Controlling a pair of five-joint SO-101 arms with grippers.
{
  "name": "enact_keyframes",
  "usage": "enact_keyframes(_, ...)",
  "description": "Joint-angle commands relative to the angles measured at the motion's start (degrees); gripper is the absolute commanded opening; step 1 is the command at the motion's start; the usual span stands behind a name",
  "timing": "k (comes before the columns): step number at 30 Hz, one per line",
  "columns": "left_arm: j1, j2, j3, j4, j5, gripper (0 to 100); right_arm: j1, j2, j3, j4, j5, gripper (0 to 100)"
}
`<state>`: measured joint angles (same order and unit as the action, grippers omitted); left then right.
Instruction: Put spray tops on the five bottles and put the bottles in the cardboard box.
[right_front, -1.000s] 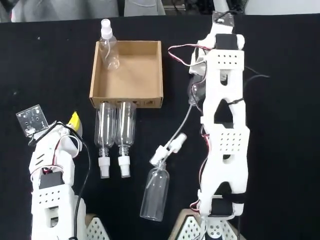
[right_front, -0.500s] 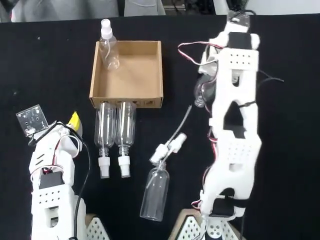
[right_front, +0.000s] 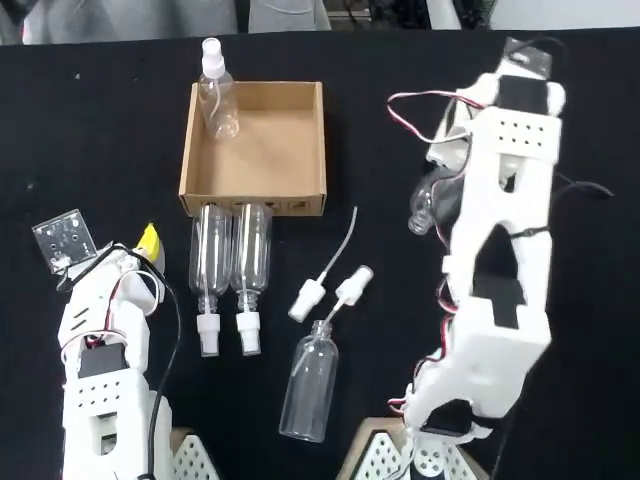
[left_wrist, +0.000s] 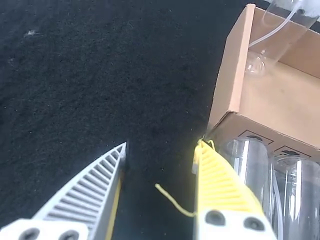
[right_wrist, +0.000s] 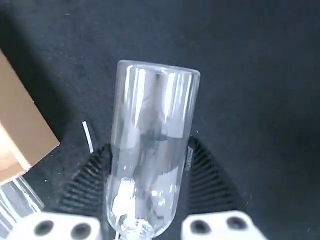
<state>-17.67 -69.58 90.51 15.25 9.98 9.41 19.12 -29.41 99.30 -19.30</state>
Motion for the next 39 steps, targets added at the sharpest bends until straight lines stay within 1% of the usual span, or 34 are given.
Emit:
enact_keyframes(1,-0.04,-1.14,-0.31,-0.09,0.0,21,1.76,-7.34,2.86,1.67,-2.9,1.2)
enact_keyframes(13,-0.13,-1.14,-0.31,-0.09,0.0,21,1.49,-17.01,15.69,1.49,-4.13,1.1)
enact_keyframes(20,-0.13,-1.14,-0.31,-0.09,0.0,21,1.76,-18.95,21.85,1.49,-4.66,1.1)
enact_keyframes(25,-0.13,-1.14,-0.22,-0.09,0.0,21,1.76,-18.95,25.27,-0.7,-14.95,1.1)
enact_keyframes(33,-0.13,-1.14,0.22,-0.09,0.0,21,1.76,-18.51,32.57,-8.18,-25.49,1.1)
enact_keyframes(39,-0.13,-1.14,0.22,-0.09,0.0,21,1.58,-18.51,40.57,-16.26,-33.49,1.2)
